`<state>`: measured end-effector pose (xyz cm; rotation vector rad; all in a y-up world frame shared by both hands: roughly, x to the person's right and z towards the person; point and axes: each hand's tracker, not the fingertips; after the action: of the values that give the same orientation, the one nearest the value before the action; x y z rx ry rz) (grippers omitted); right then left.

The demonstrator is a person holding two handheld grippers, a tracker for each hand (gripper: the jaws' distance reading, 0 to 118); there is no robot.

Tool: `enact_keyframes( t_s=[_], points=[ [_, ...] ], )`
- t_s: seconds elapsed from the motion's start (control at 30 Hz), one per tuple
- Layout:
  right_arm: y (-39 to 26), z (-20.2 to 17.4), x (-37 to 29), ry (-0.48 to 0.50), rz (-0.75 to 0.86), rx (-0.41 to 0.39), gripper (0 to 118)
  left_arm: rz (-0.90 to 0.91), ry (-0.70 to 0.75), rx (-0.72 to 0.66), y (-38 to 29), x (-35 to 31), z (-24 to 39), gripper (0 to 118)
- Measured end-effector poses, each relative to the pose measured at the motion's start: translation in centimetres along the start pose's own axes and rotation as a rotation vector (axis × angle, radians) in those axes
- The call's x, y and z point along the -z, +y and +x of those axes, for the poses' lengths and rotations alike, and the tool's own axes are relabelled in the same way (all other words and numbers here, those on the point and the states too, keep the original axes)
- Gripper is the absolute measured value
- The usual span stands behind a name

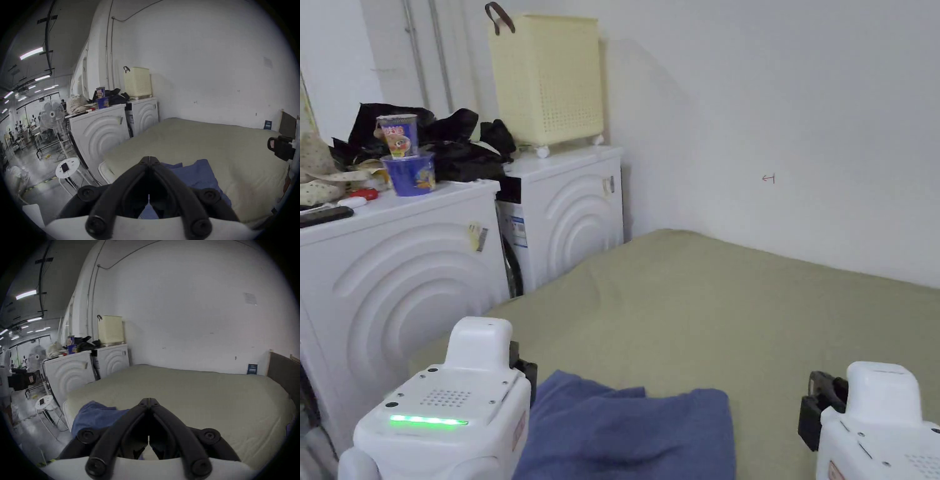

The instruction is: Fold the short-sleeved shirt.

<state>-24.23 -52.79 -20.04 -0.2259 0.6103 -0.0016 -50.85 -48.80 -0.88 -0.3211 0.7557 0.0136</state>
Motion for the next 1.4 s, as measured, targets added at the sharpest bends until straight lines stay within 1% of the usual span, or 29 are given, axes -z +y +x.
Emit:
enact_keyframes(
  t_s=[0.07,0.17,0.37,0.57,0.6,0.63,0.67,0.7,0.73,0.77,0.8,0.87,0.9,0.97,1.0,1.03,1.07,1.1,1.13,1.2,1.23,1.27,1.3,1.33,1.4],
  points=[
    [-0.3,0.1,0.5,0.001,-0.009,-0.007,0,-0.027,-0.025,-0.018,-0.1,1.2,0.2,0],
    [-0.6,0.6,1.2,-0.005,-0.028,-0.016,0,-0.059,-0.056,-0.009,-0.6,3.3,1.2,0],
    [-2.0,1.7,3.0,-0.030,-0.072,-0.025,0,-0.175,-0.150,-0.036,-2.5,9.4,4.3,0],
    [-4.8,3.4,3.8,-0.054,-0.140,-0.033,0,-0.403,-0.287,-0.010,-6.9,17.4,9.5,0],
    [-5.5,3.8,3.8,-0.059,-0.161,-0.025,0,-0.464,-0.309,0.006,-7.7,18.8,10.5,1],
    [-6.2,4.1,3.8,-0.059,-0.177,-0.018,0,-0.510,-0.342,0.020,-8.5,20.0,11.4,5],
    [-6.8,4.4,3.9,-0.069,-0.198,-0.012,0,-0.552,-0.388,0.031,-9.2,20.8,12.2,17],
    [-7.4,4.8,3.8,-0.072,-0.214,-0.005,0,-0.603,-0.432,0.045,-9.9,21.9,13.0,56],
    [-8.0,5.2,3.8,-0.070,-0.223,0.004,0,-0.668,-0.452,0.022,-10.6,23.0,13.8,93],
    [-8.5,5.4,3.7,-0.079,-0.240,0.013,0,-0.725,-0.466,0.040,-11.3,24.1,14.6,114],
    [-9.0,5.7,3.7,-0.085,-0.259,0.024,0,-0.754,-0.464,0.049,-12.2,24.7,15.1,116],
    [-10.0,6.2,3.2,-0.086,-0.281,0.033,0,-0.762,-0.374,0.103,-13.5,25.6,16.4,116],
    [-10.4,6.5,2.8,-0.094,-0.297,0.036,0,-0.770,-0.352,0.139,-14.4,26.2,17.0,116],
    [-11.0,7.3,1.5,-0.101,-0.321,0.057,0,-0.792,-0.346,0.139,-15.7,26.6,17.7,116],
    [-11.3,7.7,0.6,-0.104,-0.333,0.060,0,-0.758,-0.331,0.146,-15.4,26.1,18.0,114],
    [-11.5,8.1,-0.1,-0.109,-0.340,0.057,0,-0.769,-0.329,0.152,-14.8,25.7,18.0,107],
    [-11.7,8.4,-1.0,-0.117,-0.345,0.050,0,-0.760,-0.334,0.155,-14.2,25.2,17.6,84],
    [-11.7,8.9,-2.1,-0.130,-0.348,0.045,0,-0.717,-0.349,0.146,-13.7,24.5,17.5,25],
    [-11.7,9.4,-3.0,-0.141,-0.347,0.050,0,-0.691,-0.350,0.139,-13.0,24.0,17.5,3],
    [-11.5,10.9,-5.3,-0.182,-0.336,0.093,0,-0.676,-0.301,0.158,-11.4,23.6,17.8,3],
    [-11.5,11.6,-6.3,-0.202,-0.326,0.109,0,-0.681,-0.332,0.175,-10.6,23.3,18.1,3],
    [-11.4,12.2,-7.2,-0.232,-0.313,0.124,0,-0.669,-0.333,0.194,-9.7,22.7,18.6,3],
    [-11.4,13.0,-8.3,-0.246,-0.307,0.135,0,-0.634,-0.351,0.207,-8.1,22.0,19.0,3],
    [-11.3,13.7,-9.3,-0.261,-0.301,0.152,0,-0.594,-0.375,0.183,-6.6,21.5,19.5,3],
    [-11.2,15.2,-11.2,-0.293,-0.291,0.170,0,-0.546,-0.436,0.180,-4.0,19.5,21.6,3]
  ],
)
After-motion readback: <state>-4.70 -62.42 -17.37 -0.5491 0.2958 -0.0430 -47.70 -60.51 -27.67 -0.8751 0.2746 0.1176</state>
